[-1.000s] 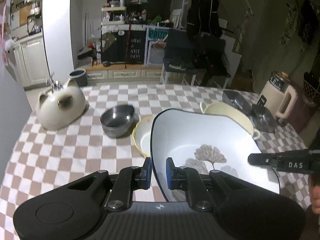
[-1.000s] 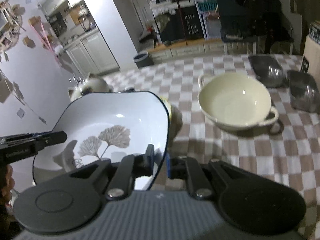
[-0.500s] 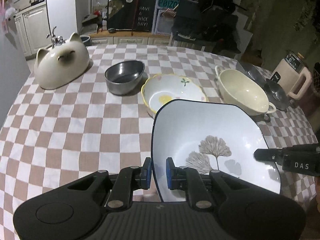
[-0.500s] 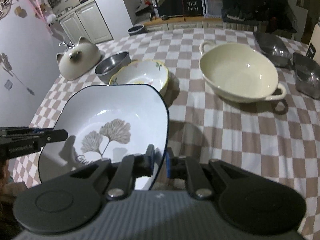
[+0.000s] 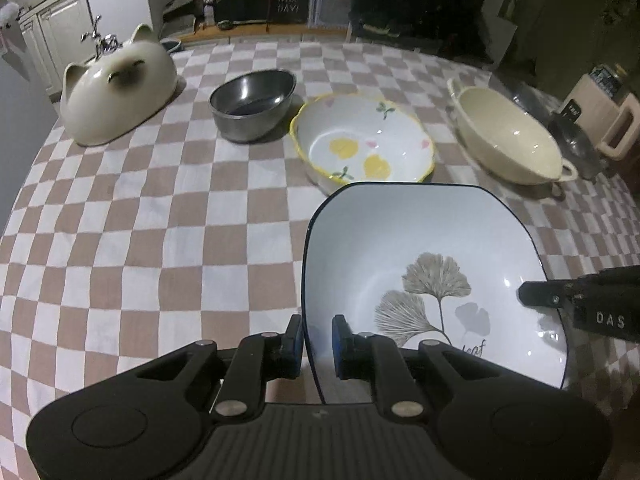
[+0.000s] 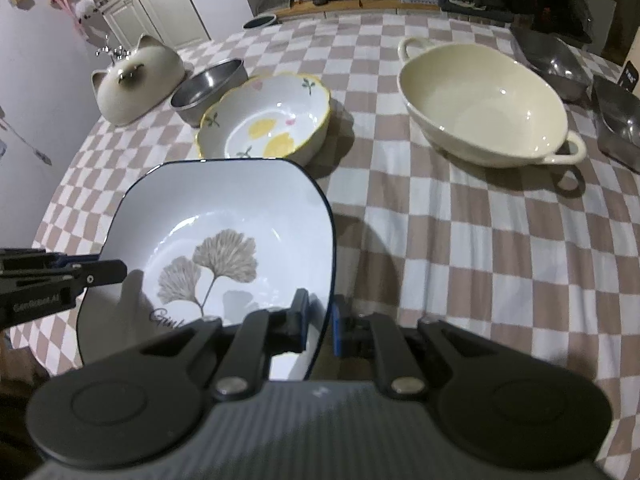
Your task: Organize plates and bowls
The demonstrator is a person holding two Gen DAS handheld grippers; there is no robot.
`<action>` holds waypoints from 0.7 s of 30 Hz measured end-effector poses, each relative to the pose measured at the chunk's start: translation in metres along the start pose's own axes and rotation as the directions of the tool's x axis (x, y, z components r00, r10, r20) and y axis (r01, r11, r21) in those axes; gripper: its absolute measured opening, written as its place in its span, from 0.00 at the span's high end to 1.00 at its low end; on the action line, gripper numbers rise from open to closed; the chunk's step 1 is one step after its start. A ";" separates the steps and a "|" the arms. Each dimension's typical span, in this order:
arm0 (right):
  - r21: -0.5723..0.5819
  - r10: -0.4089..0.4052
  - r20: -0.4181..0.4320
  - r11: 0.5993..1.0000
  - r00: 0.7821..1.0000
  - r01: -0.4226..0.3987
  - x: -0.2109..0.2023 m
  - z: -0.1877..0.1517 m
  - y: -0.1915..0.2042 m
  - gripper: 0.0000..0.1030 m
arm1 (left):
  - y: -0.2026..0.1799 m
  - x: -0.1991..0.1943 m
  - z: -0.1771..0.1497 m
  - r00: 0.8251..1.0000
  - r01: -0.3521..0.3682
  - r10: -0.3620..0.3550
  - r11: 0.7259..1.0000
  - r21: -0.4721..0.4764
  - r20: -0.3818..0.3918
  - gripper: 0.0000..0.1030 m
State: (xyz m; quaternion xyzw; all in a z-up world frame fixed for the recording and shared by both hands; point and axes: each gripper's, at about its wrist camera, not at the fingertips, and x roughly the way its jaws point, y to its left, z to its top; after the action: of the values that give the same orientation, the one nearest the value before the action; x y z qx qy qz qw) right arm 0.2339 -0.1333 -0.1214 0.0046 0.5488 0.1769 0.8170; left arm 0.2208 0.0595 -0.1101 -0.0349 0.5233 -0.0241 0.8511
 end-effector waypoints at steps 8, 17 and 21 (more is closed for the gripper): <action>-0.028 -0.020 -0.055 0.999 0.998 0.018 0.013 -0.002 0.009 0.85 | 0.000 0.013 -0.004 0.999 -0.027 0.028 0.999 0.026 -0.041 0.85; -0.068 -0.057 -0.101 0.996 0.993 0.050 0.029 -0.004 0.015 0.85 | -0.001 0.028 -0.004 0.995 -0.055 0.059 0.997 0.051 -0.082 0.85; -0.058 -0.055 -0.111 0.997 0.992 0.049 0.033 -0.003 0.013 0.85 | -0.001 0.031 -0.002 0.994 -0.058 0.063 0.997 0.053 -0.086 0.85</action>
State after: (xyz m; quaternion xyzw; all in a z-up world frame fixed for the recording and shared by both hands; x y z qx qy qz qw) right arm 0.2387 -0.1120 -0.1495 -0.0422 0.5886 0.1704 0.7891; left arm 0.2330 0.0557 -0.1385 0.0038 0.5602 -0.0131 0.8282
